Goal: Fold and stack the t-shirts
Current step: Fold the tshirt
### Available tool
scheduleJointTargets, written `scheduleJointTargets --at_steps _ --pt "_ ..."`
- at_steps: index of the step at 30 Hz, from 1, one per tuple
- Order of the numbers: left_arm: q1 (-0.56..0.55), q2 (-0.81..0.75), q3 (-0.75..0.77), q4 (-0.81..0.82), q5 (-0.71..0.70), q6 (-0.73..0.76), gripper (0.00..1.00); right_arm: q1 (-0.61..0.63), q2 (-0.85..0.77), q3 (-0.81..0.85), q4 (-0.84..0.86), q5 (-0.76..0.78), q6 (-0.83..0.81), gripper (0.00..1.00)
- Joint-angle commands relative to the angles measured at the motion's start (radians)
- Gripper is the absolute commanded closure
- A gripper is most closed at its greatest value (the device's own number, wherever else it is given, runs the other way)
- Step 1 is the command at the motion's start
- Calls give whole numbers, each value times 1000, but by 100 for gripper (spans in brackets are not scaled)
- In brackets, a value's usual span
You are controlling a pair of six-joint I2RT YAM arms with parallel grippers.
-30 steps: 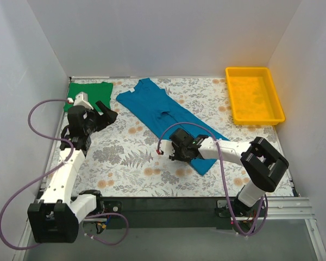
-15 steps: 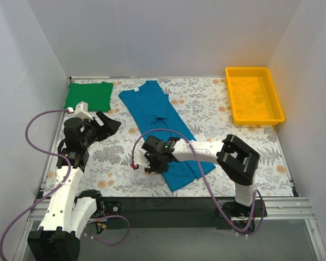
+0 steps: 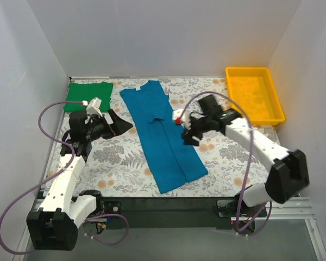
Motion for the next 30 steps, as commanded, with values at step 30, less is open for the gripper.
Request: scheduleJointTargets --at_steps 30 --pt "-474 -209 -88 -94 -559 -2 7 -346 1094 1048 496 -51 1296 36"
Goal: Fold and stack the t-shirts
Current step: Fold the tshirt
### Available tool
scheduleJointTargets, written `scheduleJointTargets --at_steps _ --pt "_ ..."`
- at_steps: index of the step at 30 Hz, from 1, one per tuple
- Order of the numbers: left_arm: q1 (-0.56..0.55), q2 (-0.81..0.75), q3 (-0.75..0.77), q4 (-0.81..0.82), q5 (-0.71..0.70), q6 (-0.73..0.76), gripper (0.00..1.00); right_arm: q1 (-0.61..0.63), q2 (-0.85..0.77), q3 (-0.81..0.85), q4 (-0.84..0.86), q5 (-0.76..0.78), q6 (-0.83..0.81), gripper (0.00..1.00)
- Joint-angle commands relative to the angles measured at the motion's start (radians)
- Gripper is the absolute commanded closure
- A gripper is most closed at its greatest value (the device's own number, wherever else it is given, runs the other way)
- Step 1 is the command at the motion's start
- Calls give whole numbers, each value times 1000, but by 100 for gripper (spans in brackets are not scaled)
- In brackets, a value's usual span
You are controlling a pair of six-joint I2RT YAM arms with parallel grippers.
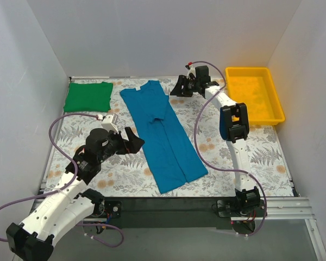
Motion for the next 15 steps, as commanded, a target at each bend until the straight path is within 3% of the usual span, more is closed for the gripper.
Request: scheduleJointTargets --at_steps 1,11,15 --pt "2 18 22 3 -48 8 7 21 51 43 121 25 186 36" --pt "3 77 53 9 -59 8 7 36 168 79 201 73 346 41" --pt "3 86 45 14 -59 8 7 36 191 59 239 33 405 50"
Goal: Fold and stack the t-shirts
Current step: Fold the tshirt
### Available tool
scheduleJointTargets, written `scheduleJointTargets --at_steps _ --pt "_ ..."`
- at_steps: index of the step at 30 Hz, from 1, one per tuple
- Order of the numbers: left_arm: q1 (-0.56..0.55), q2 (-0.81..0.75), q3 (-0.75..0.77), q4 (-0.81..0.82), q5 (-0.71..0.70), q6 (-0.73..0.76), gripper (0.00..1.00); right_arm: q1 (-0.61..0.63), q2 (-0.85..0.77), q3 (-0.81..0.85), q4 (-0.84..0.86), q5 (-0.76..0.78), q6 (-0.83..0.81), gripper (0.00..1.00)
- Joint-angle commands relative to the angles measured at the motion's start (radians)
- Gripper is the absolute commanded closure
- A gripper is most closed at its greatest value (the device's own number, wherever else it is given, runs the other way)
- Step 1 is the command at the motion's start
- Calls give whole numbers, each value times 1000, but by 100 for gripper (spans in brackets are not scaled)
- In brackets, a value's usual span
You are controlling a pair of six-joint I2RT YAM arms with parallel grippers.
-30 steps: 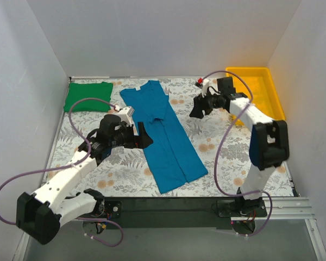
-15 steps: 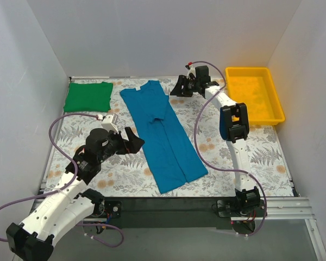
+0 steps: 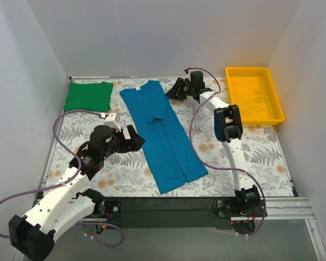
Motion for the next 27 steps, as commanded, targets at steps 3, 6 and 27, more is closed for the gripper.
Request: scheduleJointTargets --at_steps 3,6,27 --pt "2 4 29 12 -22 8 7 -2 46 -1 47 -6 84 57" --pt "3 3 31 10 -22 8 7 -2 47 -4 55 -6 90 64" --pt "3 8 14 6 -21 2 7 -24 17 57 124 -105 61 99"
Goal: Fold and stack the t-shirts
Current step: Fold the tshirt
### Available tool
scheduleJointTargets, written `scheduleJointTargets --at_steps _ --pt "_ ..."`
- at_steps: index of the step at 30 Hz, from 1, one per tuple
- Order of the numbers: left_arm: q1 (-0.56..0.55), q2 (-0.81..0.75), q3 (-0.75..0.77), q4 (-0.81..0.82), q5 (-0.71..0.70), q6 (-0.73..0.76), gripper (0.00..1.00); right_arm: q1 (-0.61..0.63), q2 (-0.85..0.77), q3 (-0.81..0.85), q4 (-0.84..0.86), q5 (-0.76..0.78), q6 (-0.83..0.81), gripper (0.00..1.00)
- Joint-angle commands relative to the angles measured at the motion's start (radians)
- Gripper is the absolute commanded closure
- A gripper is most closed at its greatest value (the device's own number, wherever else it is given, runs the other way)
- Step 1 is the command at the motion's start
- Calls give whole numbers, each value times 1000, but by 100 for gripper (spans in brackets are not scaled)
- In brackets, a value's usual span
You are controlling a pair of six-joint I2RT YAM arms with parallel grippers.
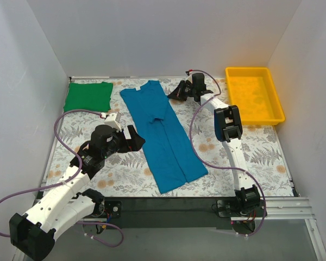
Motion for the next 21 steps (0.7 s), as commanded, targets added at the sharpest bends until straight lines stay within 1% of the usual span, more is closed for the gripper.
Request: scheduleJointTargets --at_steps 1,21 --pt "2 -10 12 5 -16 2 7 -3 -37 55 41 -31 -35 99" --pt "2 -19 8 -6 -17 8 7 49 -70 65 36 -57 -87 99"
